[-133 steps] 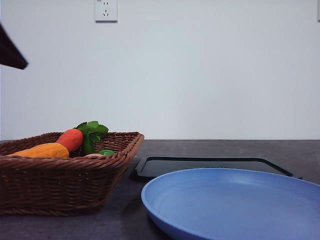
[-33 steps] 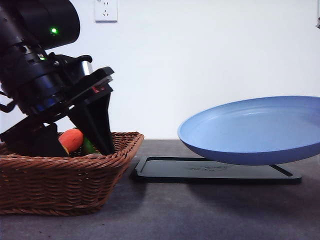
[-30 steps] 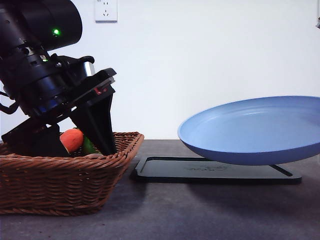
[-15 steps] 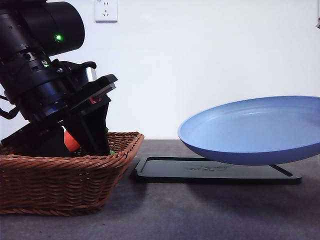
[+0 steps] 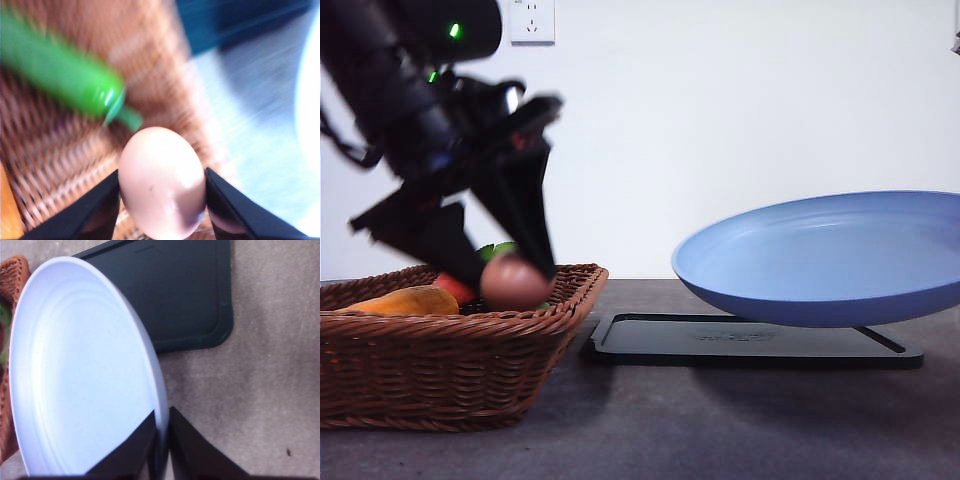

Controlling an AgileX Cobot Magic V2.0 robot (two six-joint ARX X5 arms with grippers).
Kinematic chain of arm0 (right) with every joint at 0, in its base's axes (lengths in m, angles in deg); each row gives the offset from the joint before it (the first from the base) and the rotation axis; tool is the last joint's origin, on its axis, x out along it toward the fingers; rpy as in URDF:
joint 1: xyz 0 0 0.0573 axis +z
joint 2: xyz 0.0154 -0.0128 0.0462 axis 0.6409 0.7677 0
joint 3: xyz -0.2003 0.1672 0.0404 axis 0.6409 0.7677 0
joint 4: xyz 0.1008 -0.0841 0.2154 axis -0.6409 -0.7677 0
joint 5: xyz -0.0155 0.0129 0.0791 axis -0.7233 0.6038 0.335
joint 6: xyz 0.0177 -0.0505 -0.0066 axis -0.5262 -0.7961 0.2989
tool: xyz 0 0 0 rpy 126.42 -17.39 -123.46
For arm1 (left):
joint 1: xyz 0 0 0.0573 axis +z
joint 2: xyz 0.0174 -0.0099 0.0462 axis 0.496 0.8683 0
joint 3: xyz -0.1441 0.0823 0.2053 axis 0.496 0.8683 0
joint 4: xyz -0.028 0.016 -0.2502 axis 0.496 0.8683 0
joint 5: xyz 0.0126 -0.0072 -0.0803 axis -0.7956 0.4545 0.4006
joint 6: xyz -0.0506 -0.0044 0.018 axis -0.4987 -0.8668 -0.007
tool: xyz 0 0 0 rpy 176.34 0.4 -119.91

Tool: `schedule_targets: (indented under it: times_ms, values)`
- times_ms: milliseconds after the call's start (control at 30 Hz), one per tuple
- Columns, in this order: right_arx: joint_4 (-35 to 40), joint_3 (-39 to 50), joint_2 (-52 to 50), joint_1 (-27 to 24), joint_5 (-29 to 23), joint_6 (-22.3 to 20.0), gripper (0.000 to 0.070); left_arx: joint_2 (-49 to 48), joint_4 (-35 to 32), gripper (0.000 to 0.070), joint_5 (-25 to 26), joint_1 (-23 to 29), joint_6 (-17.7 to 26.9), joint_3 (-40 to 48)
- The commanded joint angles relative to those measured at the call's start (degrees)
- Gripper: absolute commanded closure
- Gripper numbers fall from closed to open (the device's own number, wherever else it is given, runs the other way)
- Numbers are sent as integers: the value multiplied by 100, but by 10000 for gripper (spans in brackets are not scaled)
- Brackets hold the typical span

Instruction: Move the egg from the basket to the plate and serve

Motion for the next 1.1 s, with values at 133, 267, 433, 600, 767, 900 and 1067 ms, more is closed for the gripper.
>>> schedule_targets:
  times_ms: [133,267,433,600,767,900,1067]
  values:
    - [71,-17,22,37,531,130,700,-36,225,448,468,-212,164,-954]
    - [74,-17,52,115,691,254,700,-36,46,447,632,-570,163,-1290]
    - [89,-17,228,314,802,266,700,-9,-296,448,564,-1136,183,-1303]
    - [166,-17,461,606,817,285,700,156,-277,447,-74,-1734,392,-1301]
    - [394,-19,538,787,814,366,700,428,-270,447,-662,-2069,528,-1301]
    - [417,-17,544,836,814,412,700,699,-248,447,-662,-2123,522,-1301]
    - [407,-17,544,865,821,417,700,823,-244,440,-657,-2149,502,-1301]
